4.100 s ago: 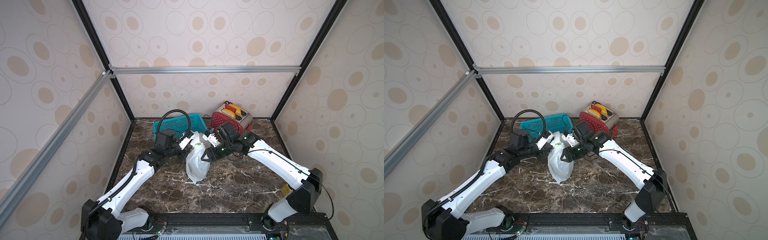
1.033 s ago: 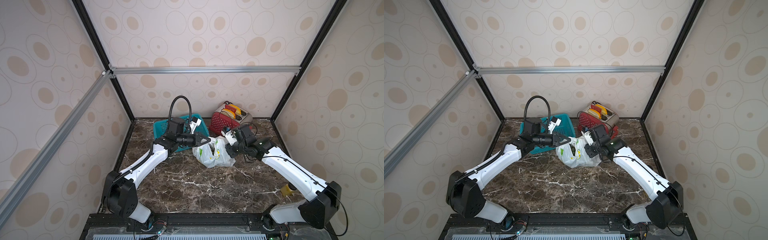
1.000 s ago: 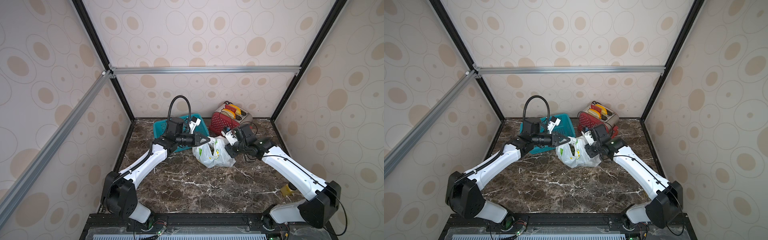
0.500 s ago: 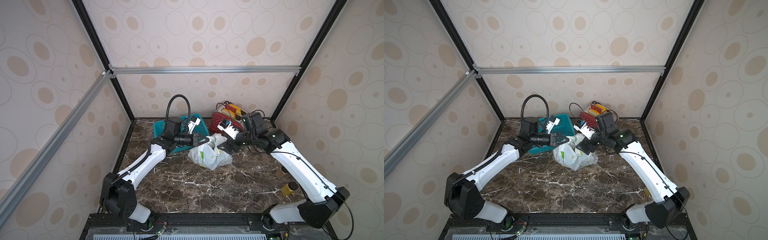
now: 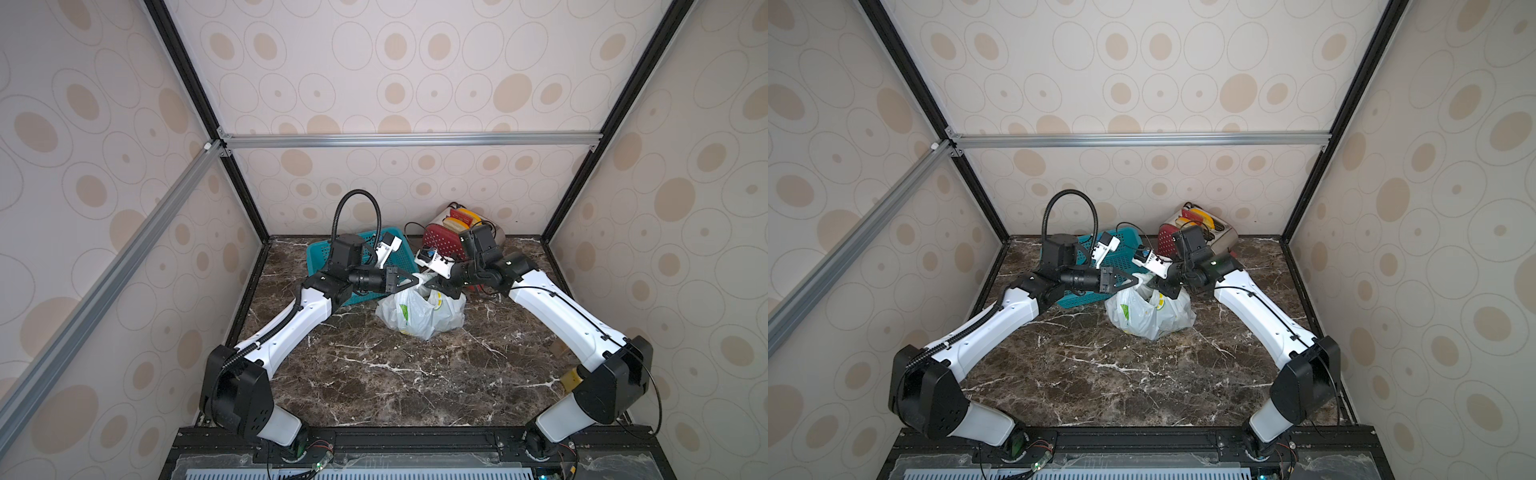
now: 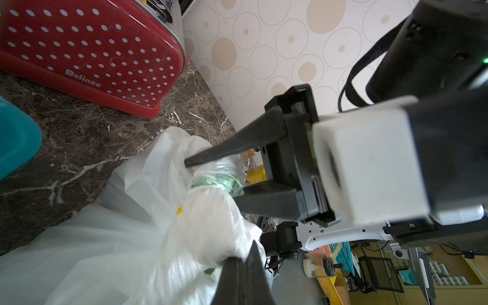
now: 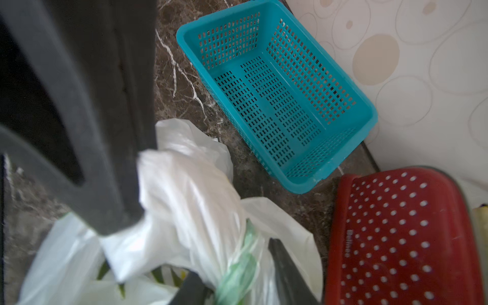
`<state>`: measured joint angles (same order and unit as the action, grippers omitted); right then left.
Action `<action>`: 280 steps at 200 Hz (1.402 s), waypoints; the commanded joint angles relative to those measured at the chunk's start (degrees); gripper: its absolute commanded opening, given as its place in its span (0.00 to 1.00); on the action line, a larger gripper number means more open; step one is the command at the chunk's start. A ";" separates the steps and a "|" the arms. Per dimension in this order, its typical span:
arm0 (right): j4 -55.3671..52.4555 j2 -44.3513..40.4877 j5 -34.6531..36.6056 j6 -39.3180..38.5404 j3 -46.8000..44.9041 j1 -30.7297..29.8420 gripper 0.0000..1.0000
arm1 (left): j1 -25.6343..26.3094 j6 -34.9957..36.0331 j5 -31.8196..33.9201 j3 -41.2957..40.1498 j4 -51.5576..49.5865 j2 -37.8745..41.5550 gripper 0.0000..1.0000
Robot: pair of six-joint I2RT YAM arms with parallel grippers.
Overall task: Place the pineapple into a plastic bag & tie a knot
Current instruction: Tie the plastic bag at the center of the board.
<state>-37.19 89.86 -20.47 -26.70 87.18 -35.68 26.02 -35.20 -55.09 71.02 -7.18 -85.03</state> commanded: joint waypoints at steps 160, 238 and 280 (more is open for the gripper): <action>2.82 -0.80 11.02 35.18 -1.04 -6.01 0.00 | 12.04 -0.72 35.87 -6.75 -12.51 23.03 0.24; 3.04 -1.42 11.59 36.08 -1.96 -6.05 0.00 | 11.70 -10.29 30.61 -4.60 0.52 11.67 0.23; 2.99 -1.69 11.24 35.58 -2.23 -6.09 0.00 | 11.68 -12.17 35.85 -4.85 -1.13 11.21 0.39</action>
<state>-33.82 89.65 -8.99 8.56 85.80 -41.45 37.93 -44.42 -22.68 64.07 -9.67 -74.37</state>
